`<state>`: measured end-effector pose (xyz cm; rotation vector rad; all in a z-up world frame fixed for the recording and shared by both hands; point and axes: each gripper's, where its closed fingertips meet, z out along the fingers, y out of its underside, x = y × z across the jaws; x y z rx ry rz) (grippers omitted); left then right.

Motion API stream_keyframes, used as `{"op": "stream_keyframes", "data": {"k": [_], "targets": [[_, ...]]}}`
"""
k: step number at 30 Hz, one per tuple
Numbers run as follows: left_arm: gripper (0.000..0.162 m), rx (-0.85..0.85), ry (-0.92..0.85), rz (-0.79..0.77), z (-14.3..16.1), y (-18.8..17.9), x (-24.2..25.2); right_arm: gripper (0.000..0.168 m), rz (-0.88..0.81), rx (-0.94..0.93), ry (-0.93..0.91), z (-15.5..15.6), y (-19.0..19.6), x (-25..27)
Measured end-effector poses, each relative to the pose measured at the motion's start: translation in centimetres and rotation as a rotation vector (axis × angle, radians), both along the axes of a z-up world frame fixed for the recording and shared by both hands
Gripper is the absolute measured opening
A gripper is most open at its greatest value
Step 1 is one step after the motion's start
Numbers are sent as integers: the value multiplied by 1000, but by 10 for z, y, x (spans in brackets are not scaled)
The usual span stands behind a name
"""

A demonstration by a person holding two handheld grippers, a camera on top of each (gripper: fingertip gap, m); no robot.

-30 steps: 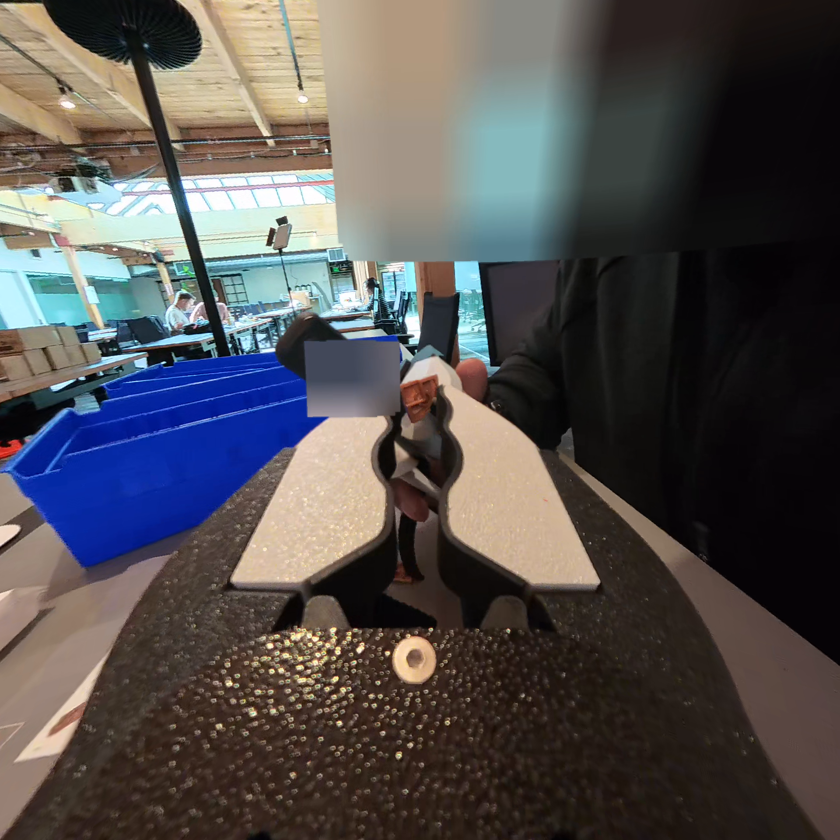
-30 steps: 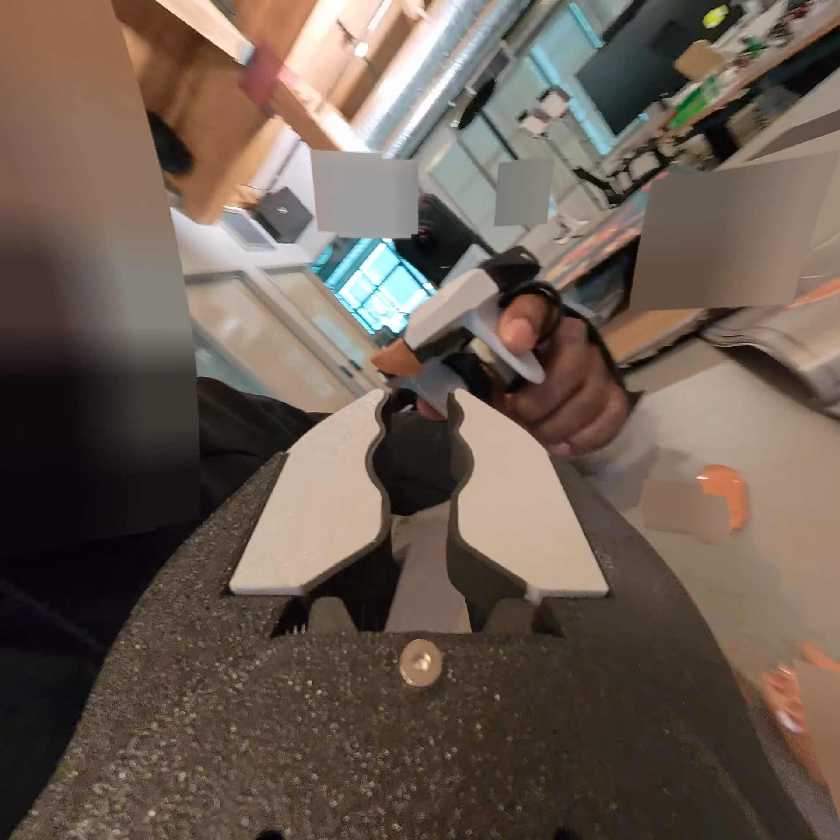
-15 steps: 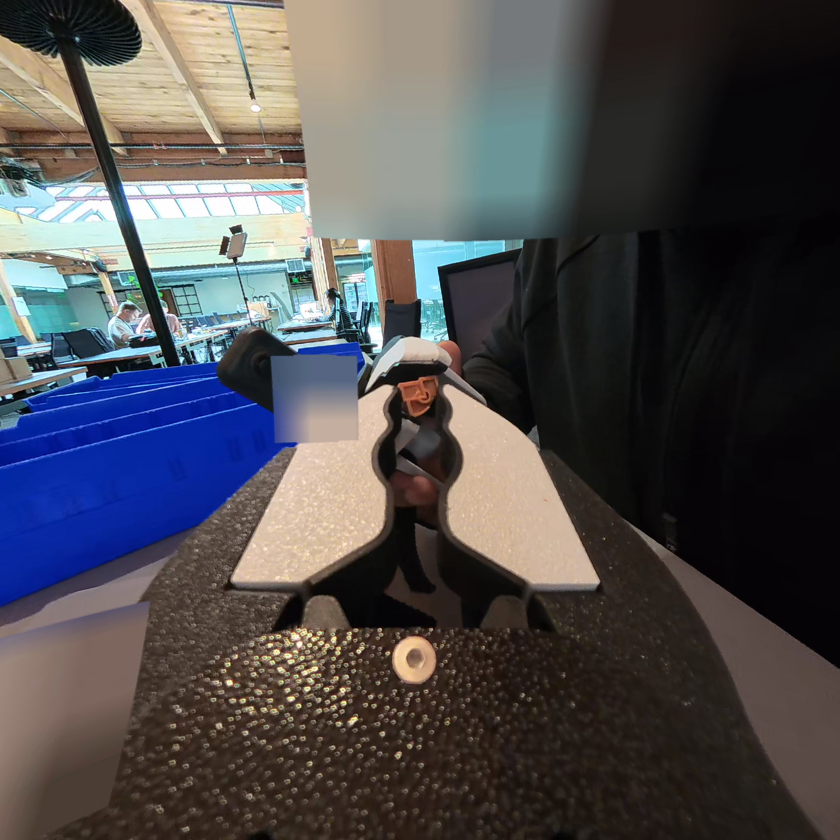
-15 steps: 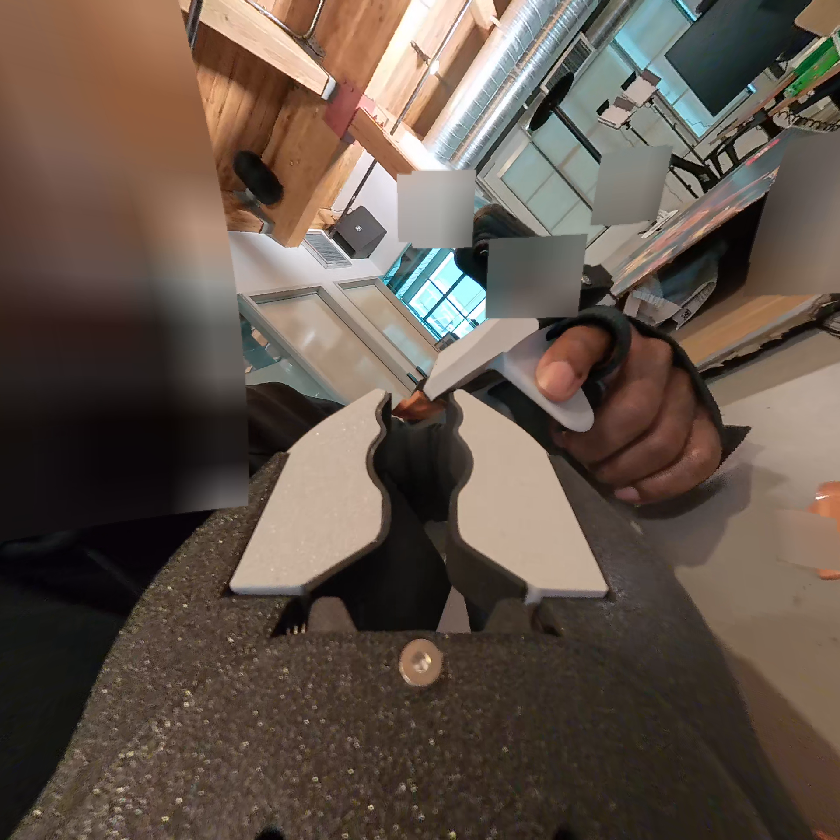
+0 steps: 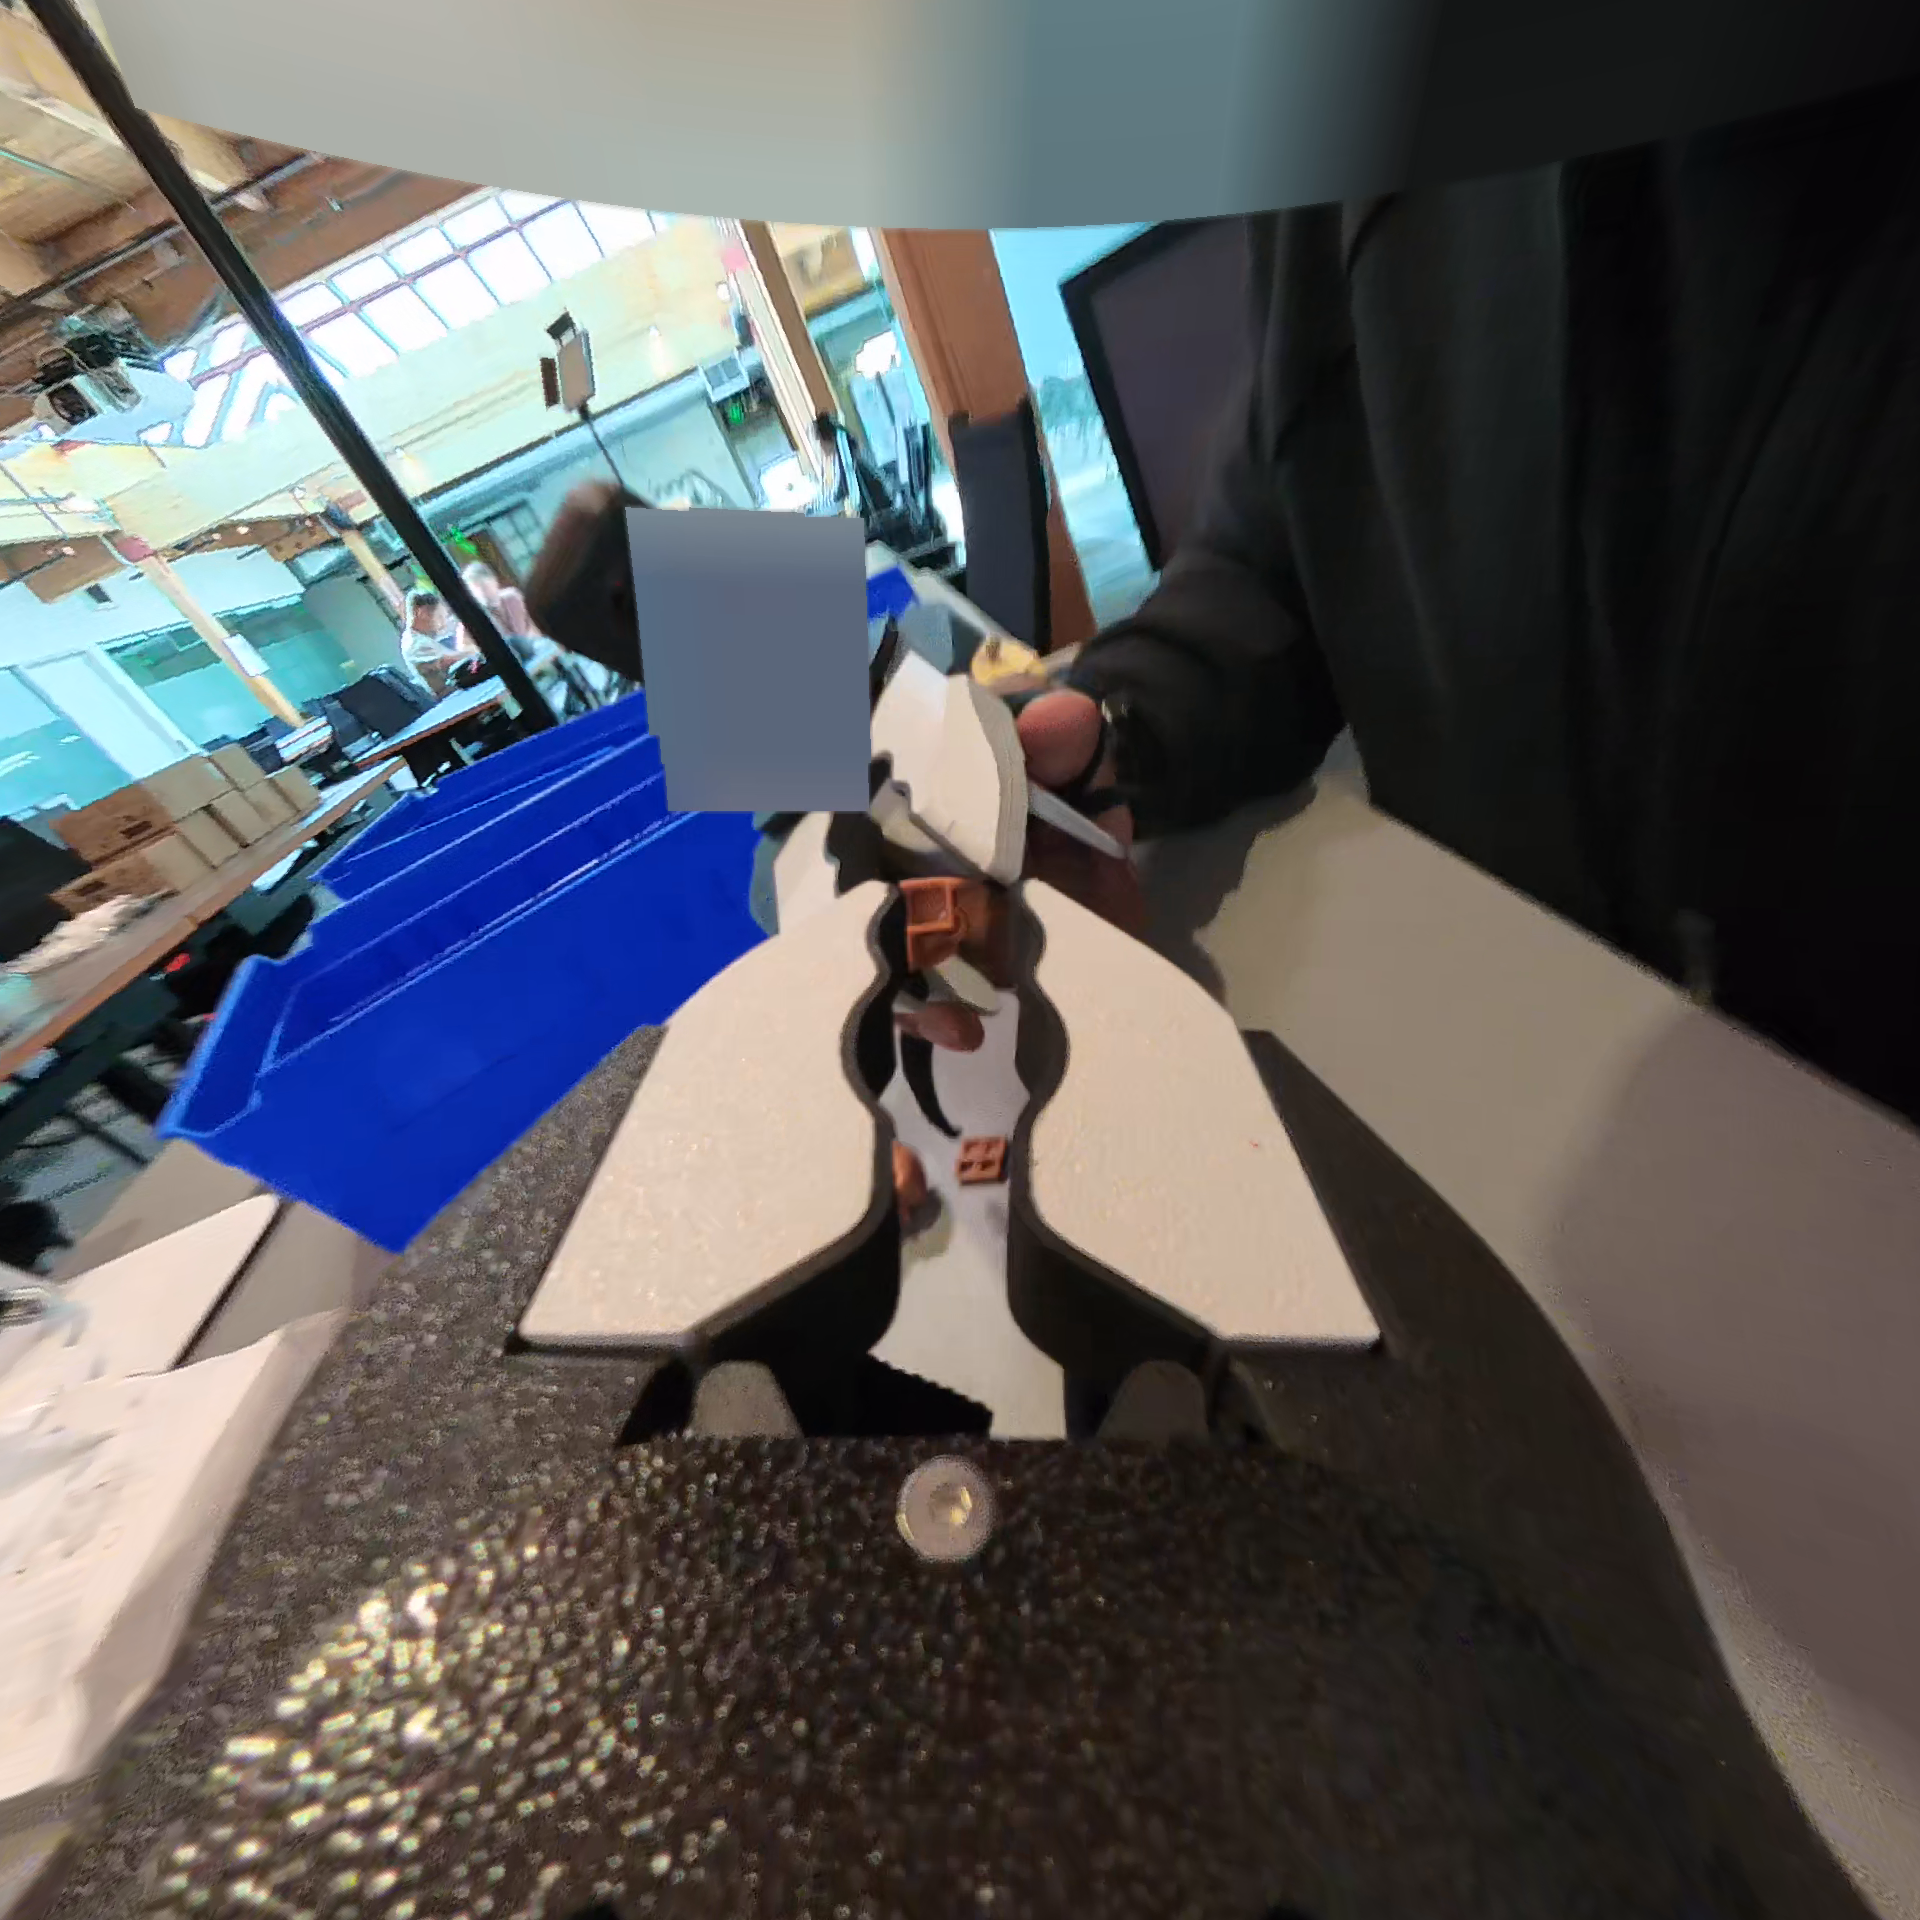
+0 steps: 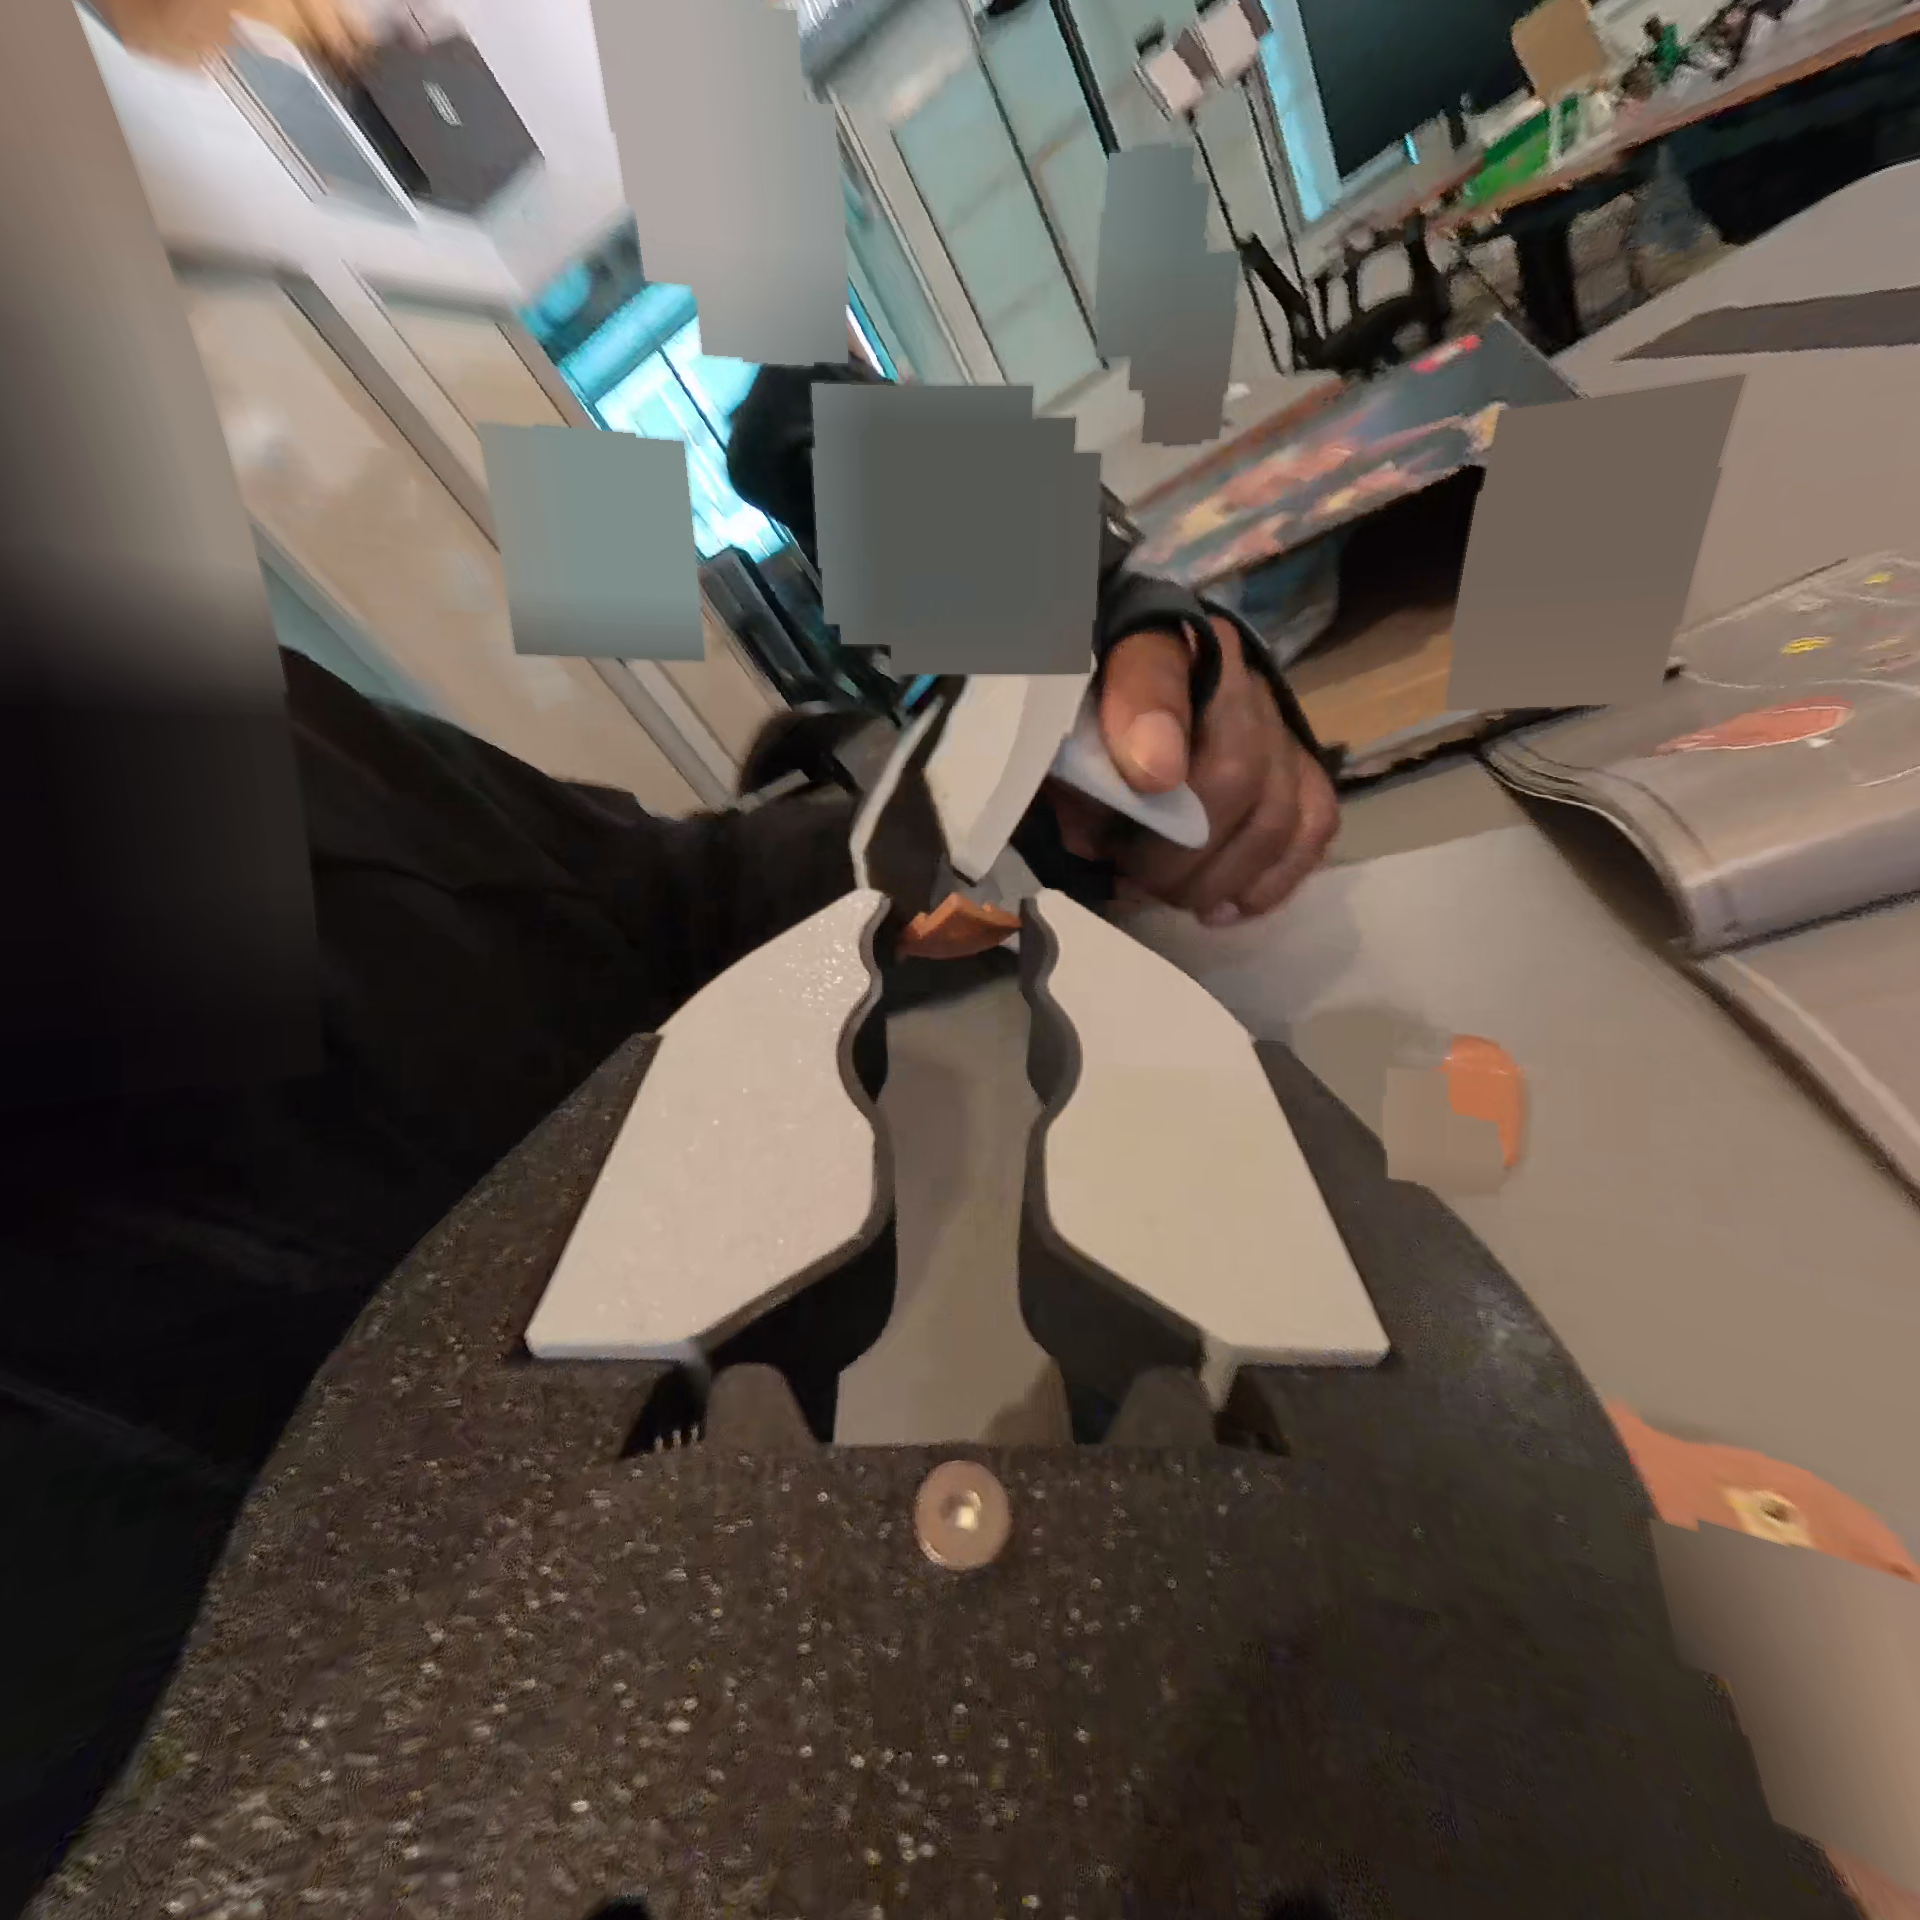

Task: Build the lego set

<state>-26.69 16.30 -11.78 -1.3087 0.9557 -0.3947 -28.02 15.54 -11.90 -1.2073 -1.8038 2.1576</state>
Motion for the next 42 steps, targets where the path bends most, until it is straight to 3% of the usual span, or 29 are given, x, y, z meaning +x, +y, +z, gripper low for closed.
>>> {"op": "stream_keyframes", "data": {"k": [7,16,18,24,29,36,42], "targets": [[25,42,372,60,-25,-3,3,22,54,266,-51,-26,-8,7],[16,-32,575,-92,-62,-14,21,22,207,430,-141,-62,-22,24],[5,-49,595,-110,-67,-17,21,18,201,430,-133,-62,-22,23],[4,8,511,-51,-56,-10,15,18,163,324,-137,-50,-16,17],[4,26,510,-16,-57,-6,12,28,113,285,-158,-42,-2,14],[4,226,563,97,-28,-4,6,26,168,-190,-339,-17,12,11],[4,353,687,135,-21,-7,11,26,245,-200,-407,-25,-2,18]]}}
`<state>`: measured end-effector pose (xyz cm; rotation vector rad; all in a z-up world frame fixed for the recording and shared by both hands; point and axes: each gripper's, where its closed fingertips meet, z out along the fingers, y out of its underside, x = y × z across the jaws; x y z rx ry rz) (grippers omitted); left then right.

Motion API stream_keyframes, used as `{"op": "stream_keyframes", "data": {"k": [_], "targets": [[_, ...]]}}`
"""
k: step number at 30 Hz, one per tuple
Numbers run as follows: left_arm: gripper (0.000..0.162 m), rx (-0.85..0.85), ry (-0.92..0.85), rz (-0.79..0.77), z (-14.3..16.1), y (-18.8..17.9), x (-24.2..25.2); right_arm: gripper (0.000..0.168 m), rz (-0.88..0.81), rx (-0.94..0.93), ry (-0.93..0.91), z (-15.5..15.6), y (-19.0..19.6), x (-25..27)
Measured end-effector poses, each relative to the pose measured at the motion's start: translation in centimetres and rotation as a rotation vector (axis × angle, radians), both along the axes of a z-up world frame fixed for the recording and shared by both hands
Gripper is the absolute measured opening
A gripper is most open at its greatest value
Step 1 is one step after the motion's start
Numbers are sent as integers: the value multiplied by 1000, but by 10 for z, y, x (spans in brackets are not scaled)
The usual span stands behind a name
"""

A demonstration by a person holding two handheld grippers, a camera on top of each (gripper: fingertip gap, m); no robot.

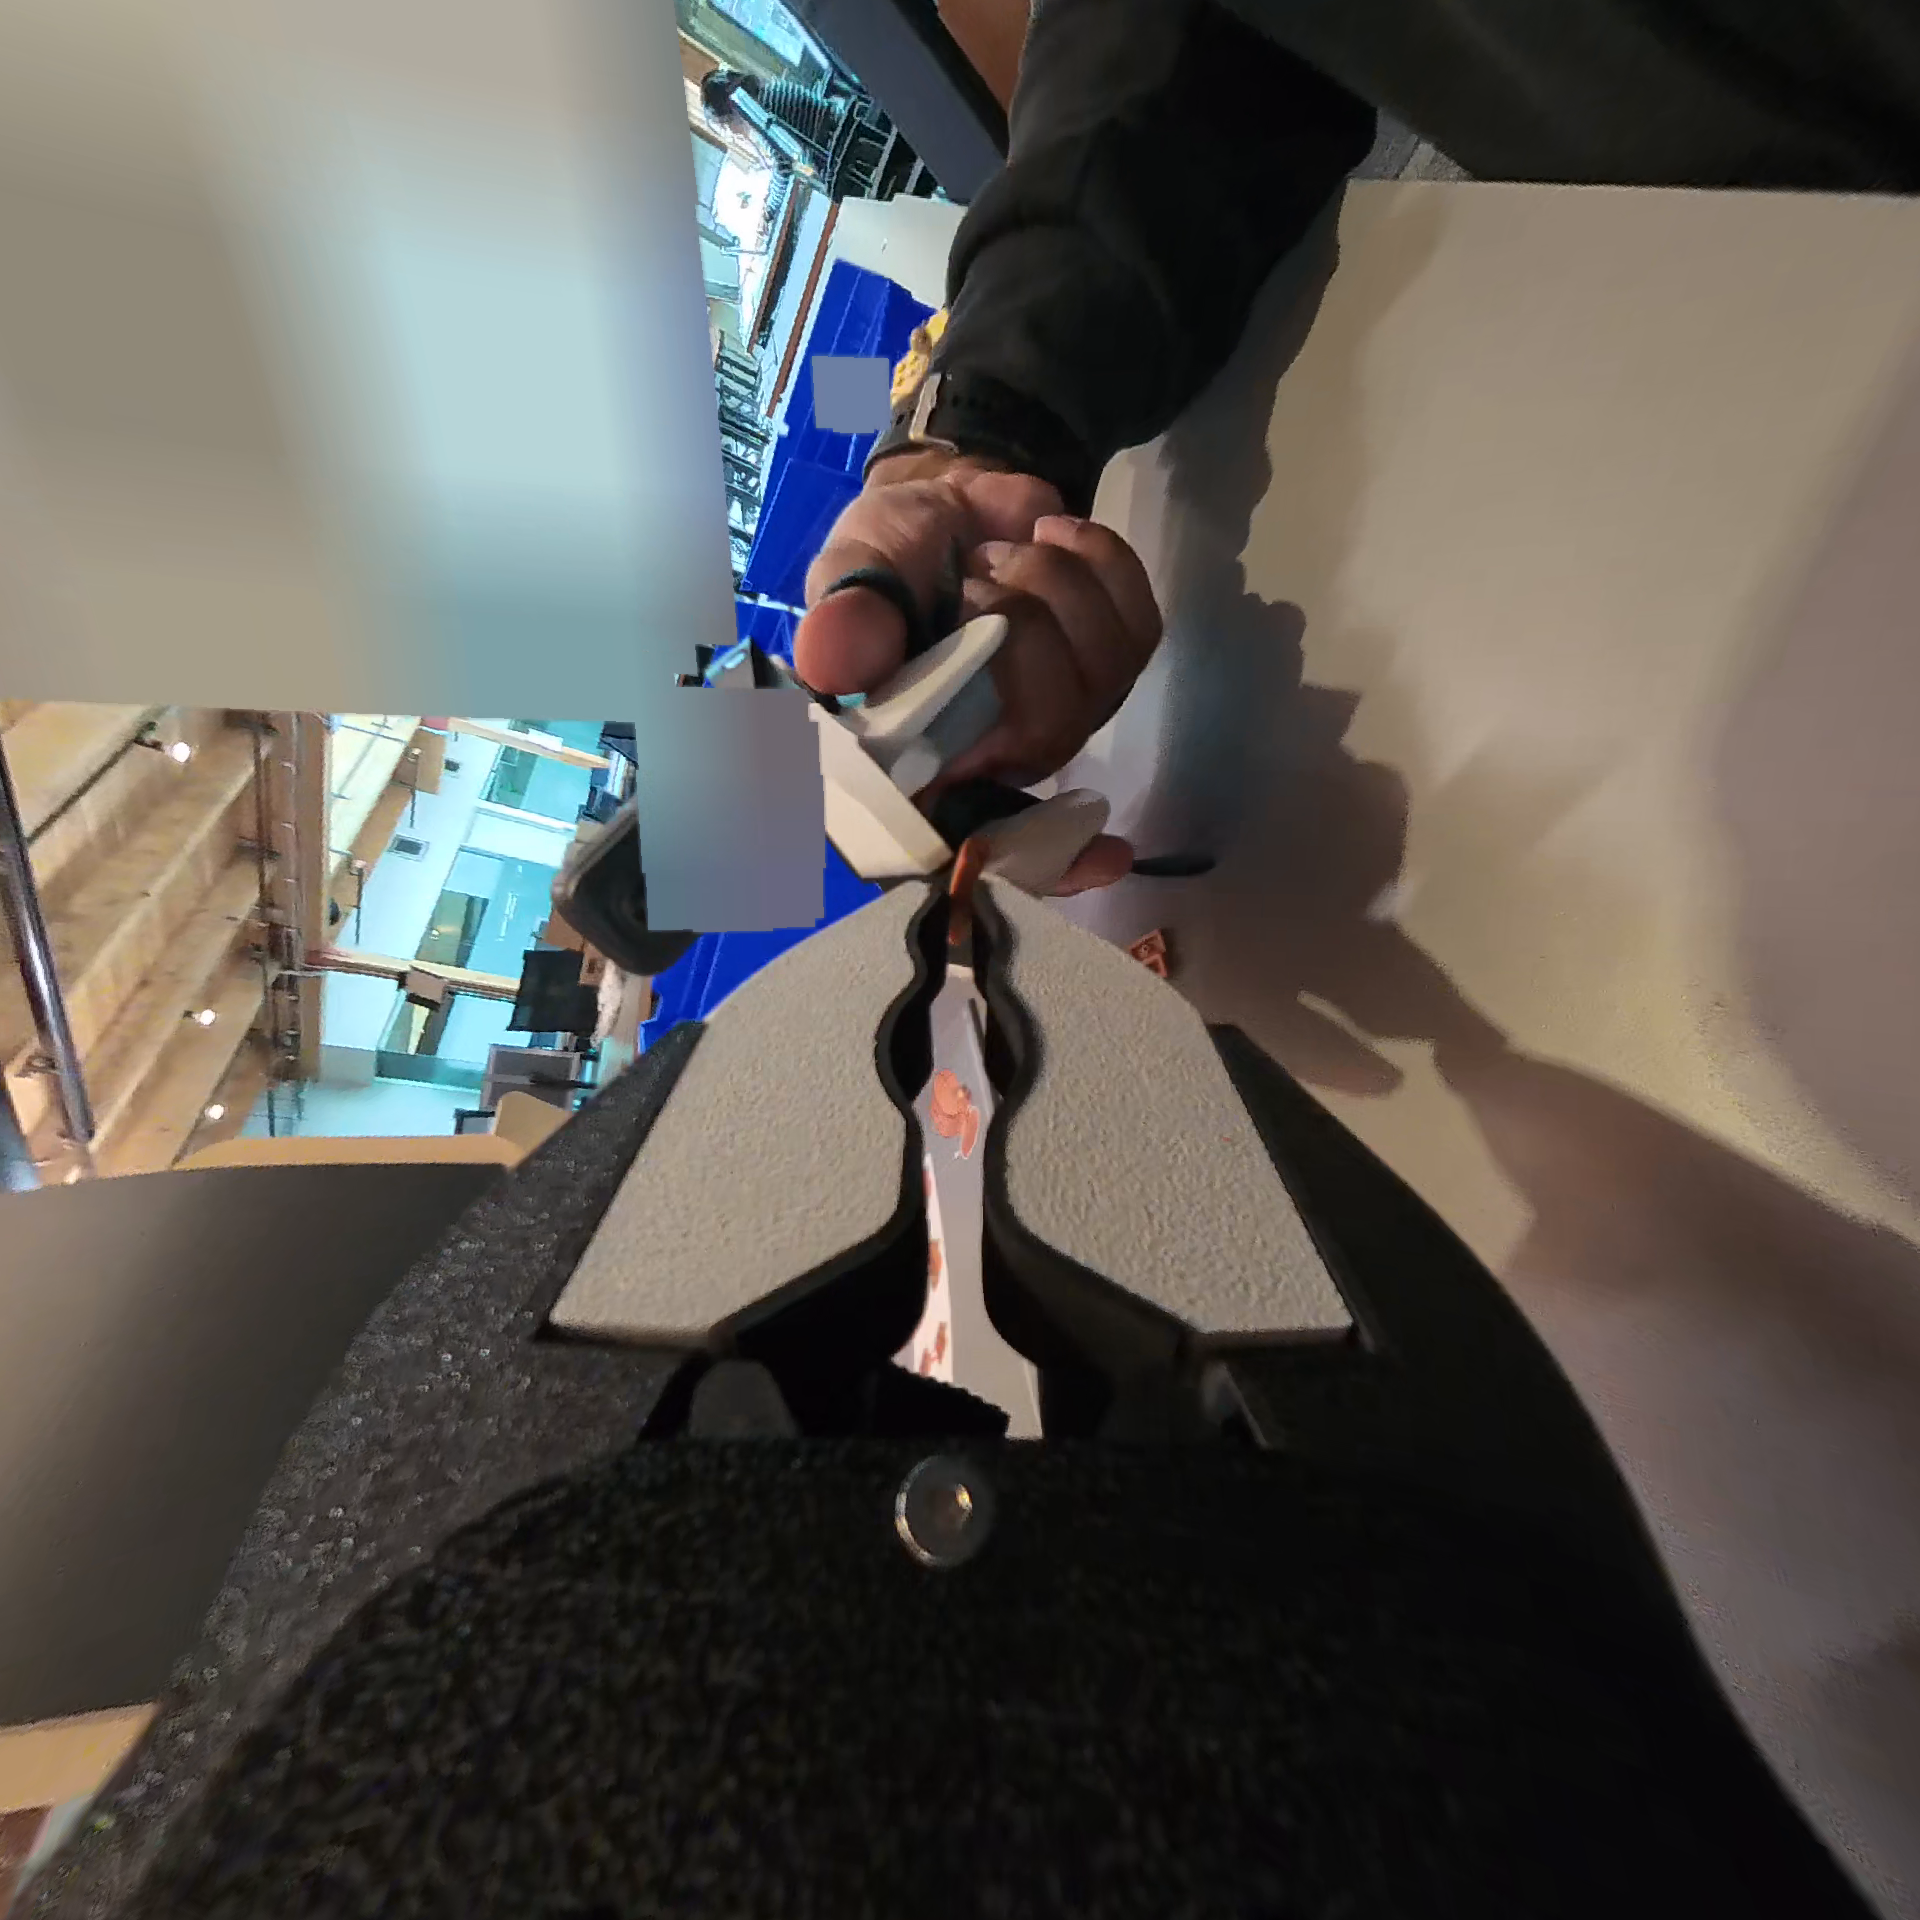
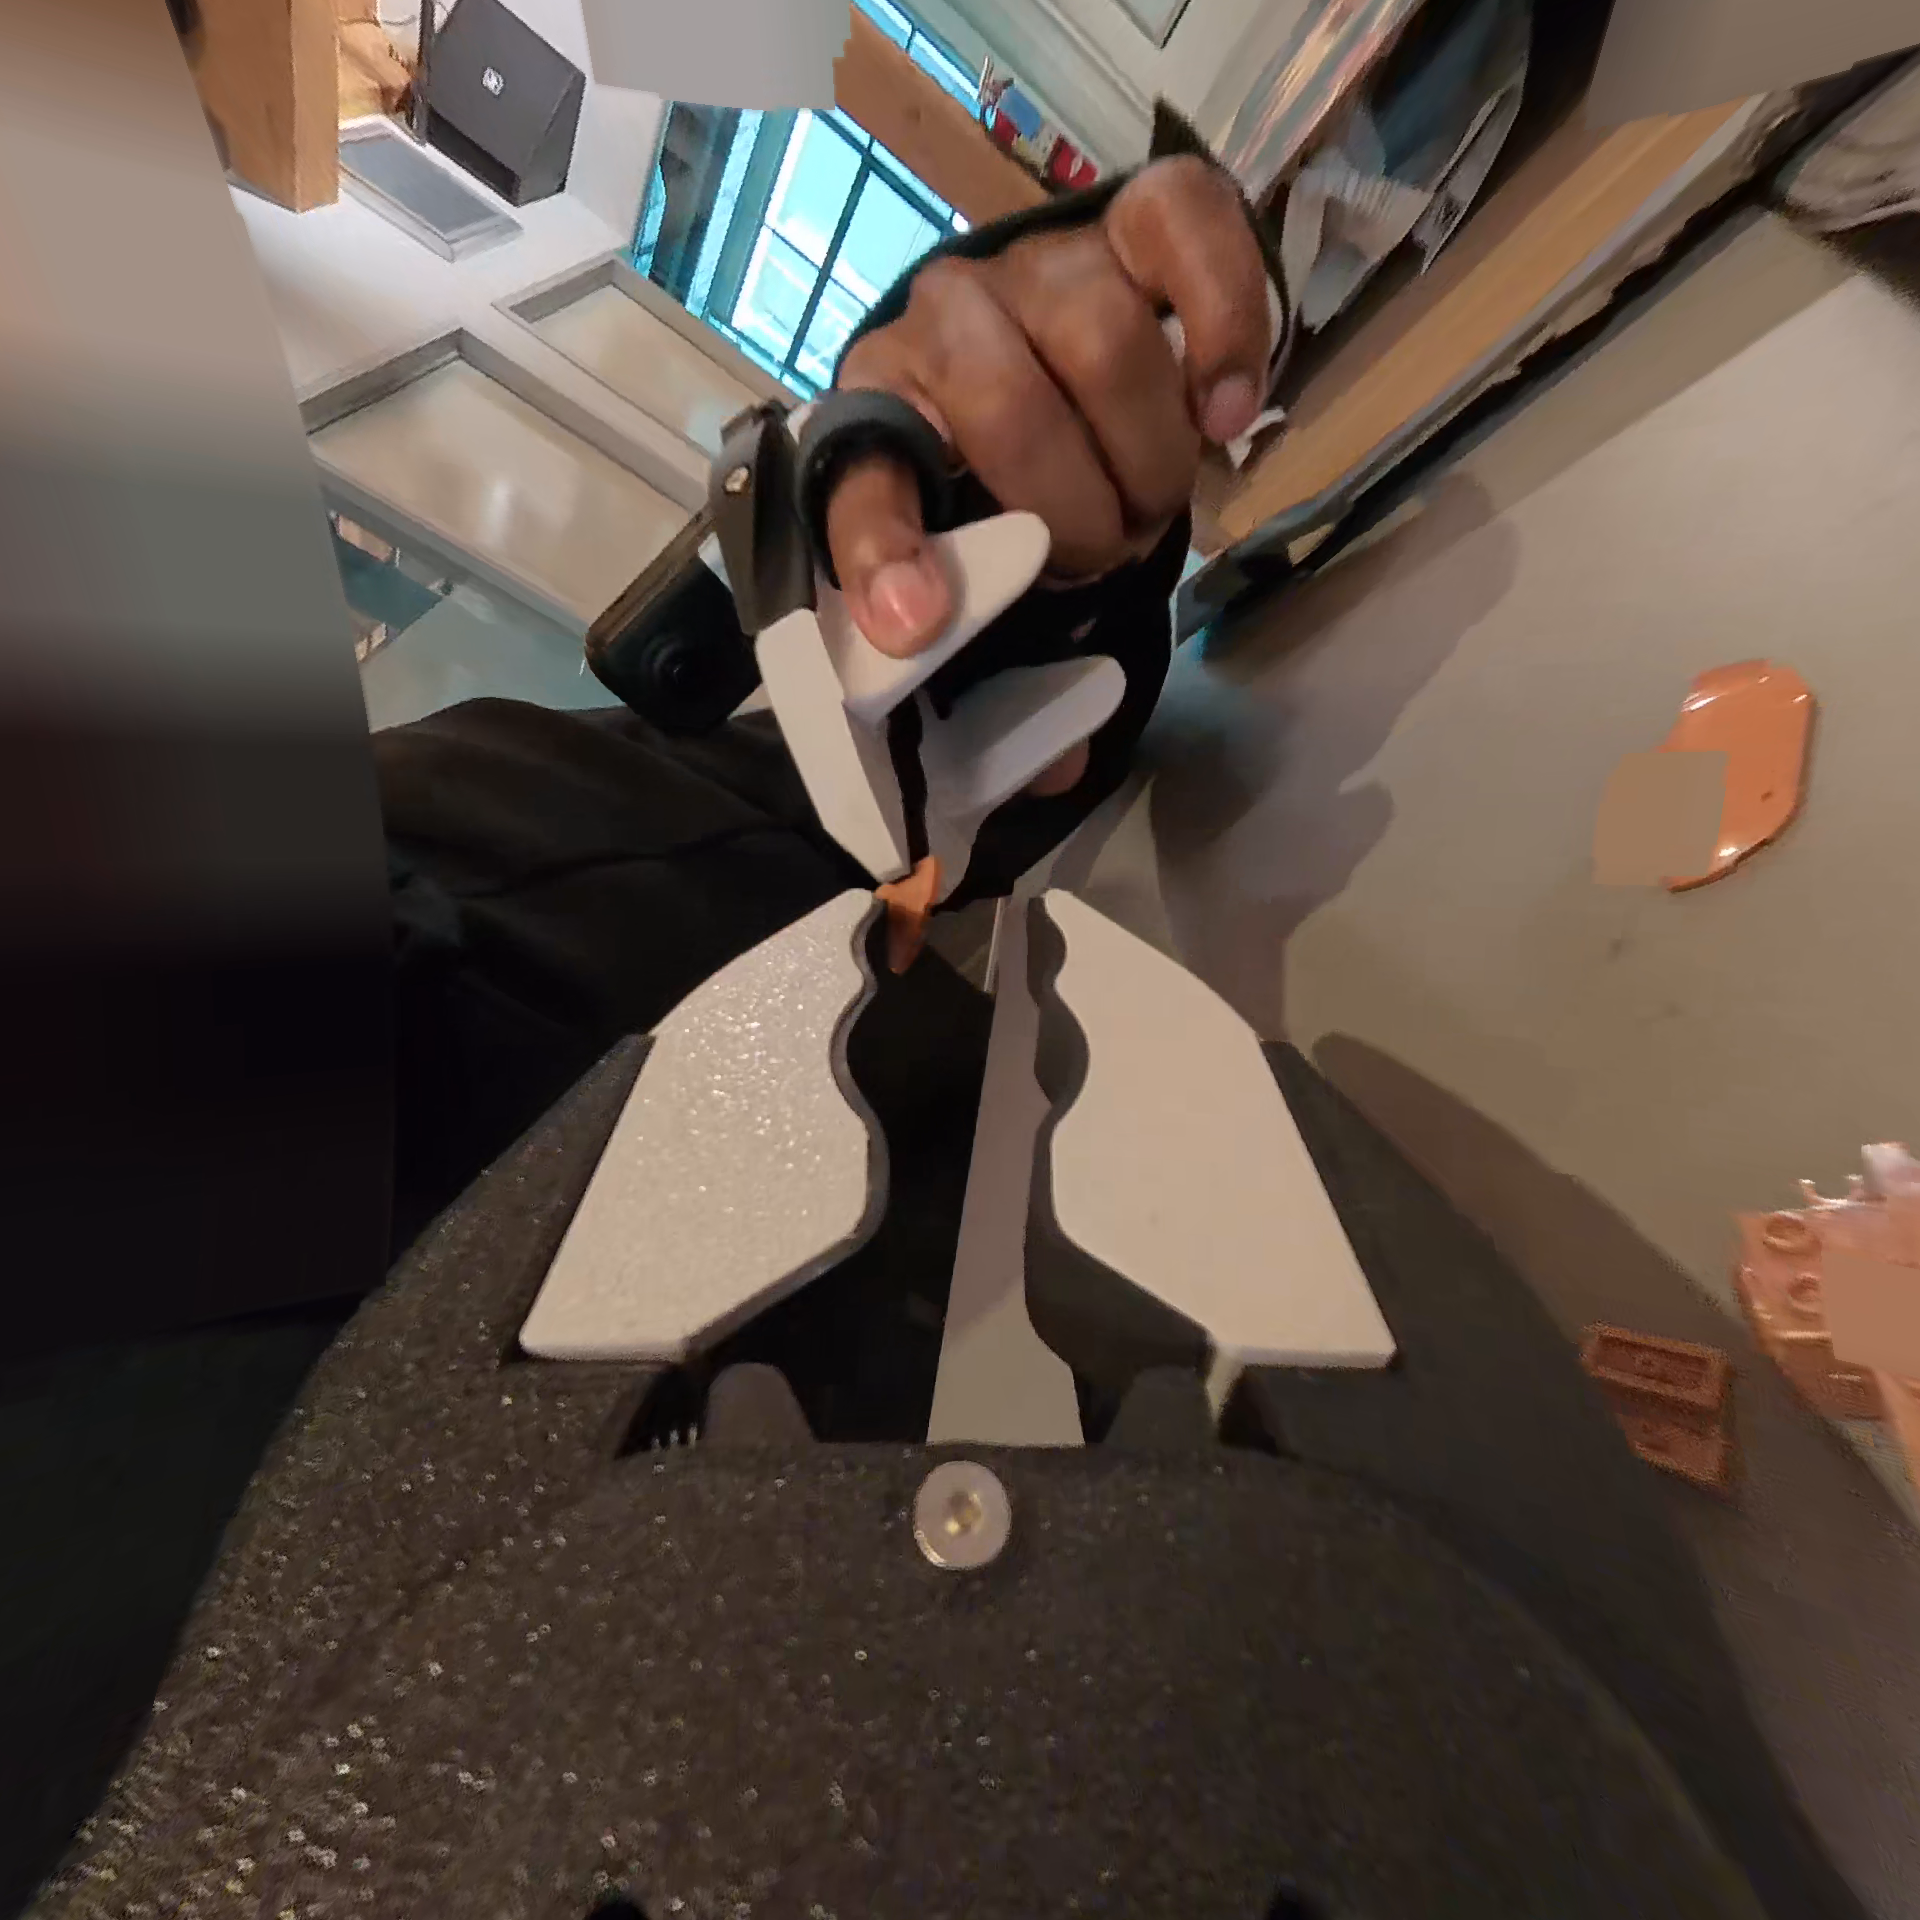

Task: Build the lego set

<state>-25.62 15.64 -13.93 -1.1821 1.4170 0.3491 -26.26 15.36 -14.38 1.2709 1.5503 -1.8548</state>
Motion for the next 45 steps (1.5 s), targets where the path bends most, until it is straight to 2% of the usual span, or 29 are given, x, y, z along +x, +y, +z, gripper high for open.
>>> {"op": "stream_keyframes", "data": {"k": [2,5,8,13,16,22,25,30,38,45], "targets": [[4,3,32,-3,-2,-1,2,23,22,-8,1,0,-4,2],[4,4,64,19,-6,2,-1,9,20,-4,13,1,-4,2],[5,-10,24,45,-7,6,-6,8,-22,7,19,0,1,-3],[6,-34,-85,180,-5,21,-29,4,-138,50,76,2,15,-15],[11,-136,-249,216,-3,26,-35,4,-210,95,180,10,20,-19],[11,-419,-694,133,14,23,-32,4,-362,197,385,28,33,-26],[11,-481,-792,138,15,28,-31,4,-389,200,422,30,32,-26],[8,-514,-778,149,7,30,-26,4,-430,238,444,28,33,-30],[4,-538,-857,136,11,32,-28,4,-443,264,469,26,31,-30],[4,-673,-760,169,-2,23,-26,9,-376,410,489,14,26,-29]]}}
